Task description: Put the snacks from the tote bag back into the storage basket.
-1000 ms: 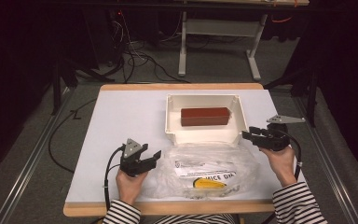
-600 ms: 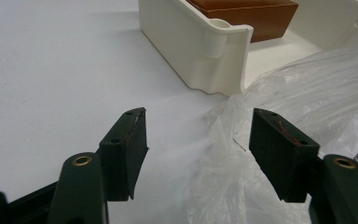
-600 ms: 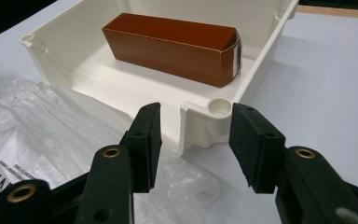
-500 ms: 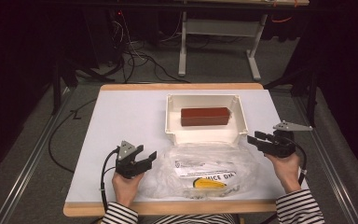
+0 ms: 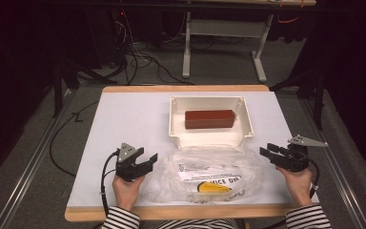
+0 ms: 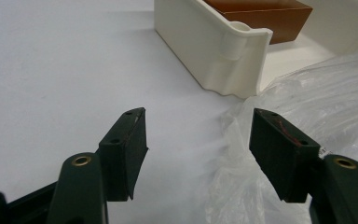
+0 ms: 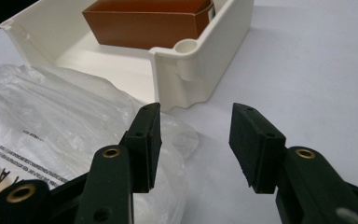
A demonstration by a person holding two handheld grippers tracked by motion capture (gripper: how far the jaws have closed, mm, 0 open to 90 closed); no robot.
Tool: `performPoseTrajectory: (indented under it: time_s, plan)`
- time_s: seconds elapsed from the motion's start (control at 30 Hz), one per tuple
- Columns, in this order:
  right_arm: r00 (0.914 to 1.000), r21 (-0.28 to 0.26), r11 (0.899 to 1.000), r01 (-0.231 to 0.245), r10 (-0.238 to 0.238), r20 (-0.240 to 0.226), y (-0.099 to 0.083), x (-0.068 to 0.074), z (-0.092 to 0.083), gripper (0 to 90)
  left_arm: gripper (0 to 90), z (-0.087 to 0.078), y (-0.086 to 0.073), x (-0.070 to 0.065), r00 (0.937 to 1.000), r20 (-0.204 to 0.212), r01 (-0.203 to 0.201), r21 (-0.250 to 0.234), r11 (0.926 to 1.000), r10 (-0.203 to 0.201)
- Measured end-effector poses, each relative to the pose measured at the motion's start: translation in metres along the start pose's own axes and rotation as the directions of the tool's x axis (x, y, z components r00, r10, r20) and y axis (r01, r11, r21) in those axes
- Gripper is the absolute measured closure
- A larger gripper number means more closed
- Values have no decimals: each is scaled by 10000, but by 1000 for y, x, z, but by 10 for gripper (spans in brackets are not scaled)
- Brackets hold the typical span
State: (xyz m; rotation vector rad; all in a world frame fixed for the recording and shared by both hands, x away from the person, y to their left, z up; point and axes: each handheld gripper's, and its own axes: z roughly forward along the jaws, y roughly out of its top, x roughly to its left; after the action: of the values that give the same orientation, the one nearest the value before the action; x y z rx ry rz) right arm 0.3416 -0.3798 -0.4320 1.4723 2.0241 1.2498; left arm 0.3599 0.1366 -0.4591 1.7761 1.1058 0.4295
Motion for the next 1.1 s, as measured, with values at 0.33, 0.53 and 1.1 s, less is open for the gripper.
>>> performPoseTrajectory:
  time_s: [0.33, 0.53, 1.1]
  plan:
    - [9996, 51, 9999, -128, 127, 259, -13, -7, 1, 543, 367, 1, -1, 13, 9991, -279, 313, 46, 9995, -311]
    - [9986, 91, 9998, -202, 198, 489, -17, -11, 3, 543, 366, 3, -3, 22, 9976, -507, 471, 192, 9987, -461]
    - [9920, 183, 9988, -461, 436, 1187, -25, -26, 14, 539, 368, 15, -6, 36, 9911, -1015, 921, 546, 9942, -863]
